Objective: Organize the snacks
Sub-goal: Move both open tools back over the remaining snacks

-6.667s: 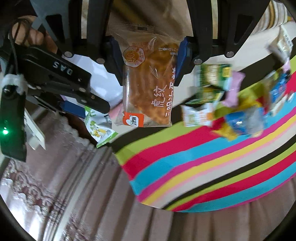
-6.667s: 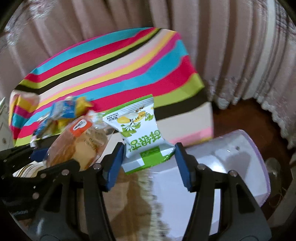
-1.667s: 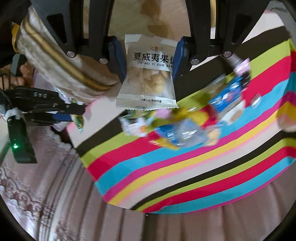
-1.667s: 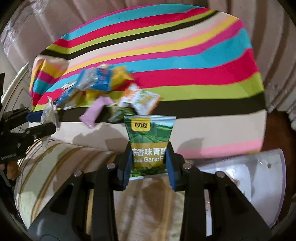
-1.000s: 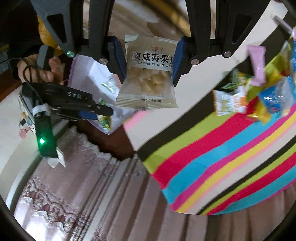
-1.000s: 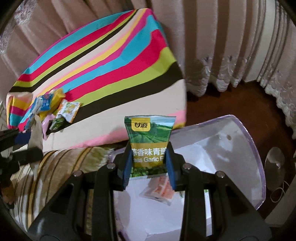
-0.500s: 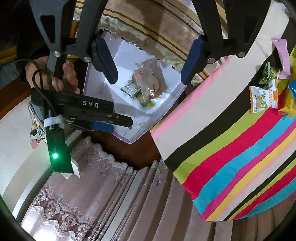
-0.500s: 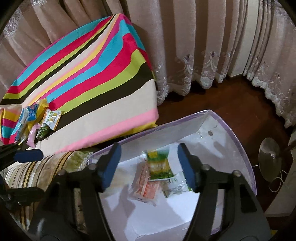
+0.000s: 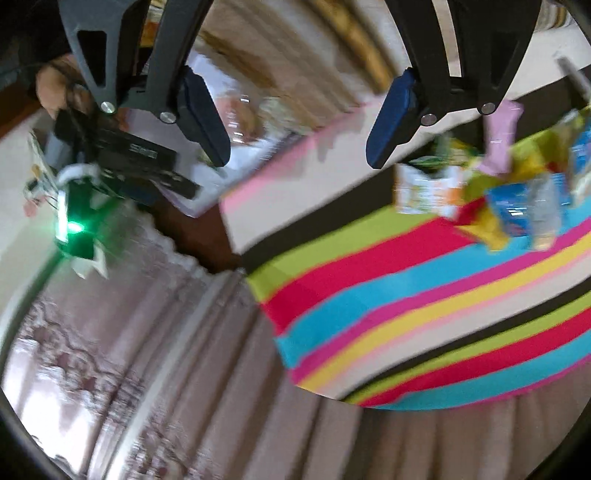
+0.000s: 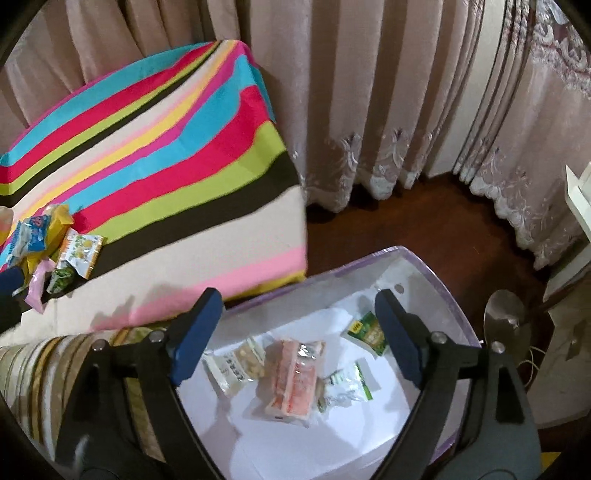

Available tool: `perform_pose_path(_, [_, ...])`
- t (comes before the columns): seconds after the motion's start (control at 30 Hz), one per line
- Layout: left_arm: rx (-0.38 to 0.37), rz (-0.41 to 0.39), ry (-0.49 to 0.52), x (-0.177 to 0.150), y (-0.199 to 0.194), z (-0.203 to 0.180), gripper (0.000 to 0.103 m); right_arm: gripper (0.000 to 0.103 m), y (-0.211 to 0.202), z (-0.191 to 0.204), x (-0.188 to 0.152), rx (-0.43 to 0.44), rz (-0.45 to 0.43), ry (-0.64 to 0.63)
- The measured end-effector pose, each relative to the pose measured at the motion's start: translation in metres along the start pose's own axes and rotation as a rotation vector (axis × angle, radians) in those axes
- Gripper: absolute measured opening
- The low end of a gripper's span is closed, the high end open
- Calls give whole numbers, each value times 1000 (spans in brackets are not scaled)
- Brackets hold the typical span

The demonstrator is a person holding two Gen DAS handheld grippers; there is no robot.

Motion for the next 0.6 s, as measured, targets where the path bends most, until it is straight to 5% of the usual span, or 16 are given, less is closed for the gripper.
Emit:
perform_pose_path(0.4, [199,-86,-249,-8,-52,126,73,86,-12,81,16,264,-19,-63])
perform_pose_path(0.6, [289,-119,-379,-27,-85,192,66,86,-6,130,18,328,3,-103])
Point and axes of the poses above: each gripper's, at about its wrist camera, not at the fingertips, and y roughly the way its jaws point, z to its left, x to its top, the point moved 8 cm from there along y, roughly the way its jaws point, and after that the axes turned 4 degrees about -y, right-handed, at the moved point
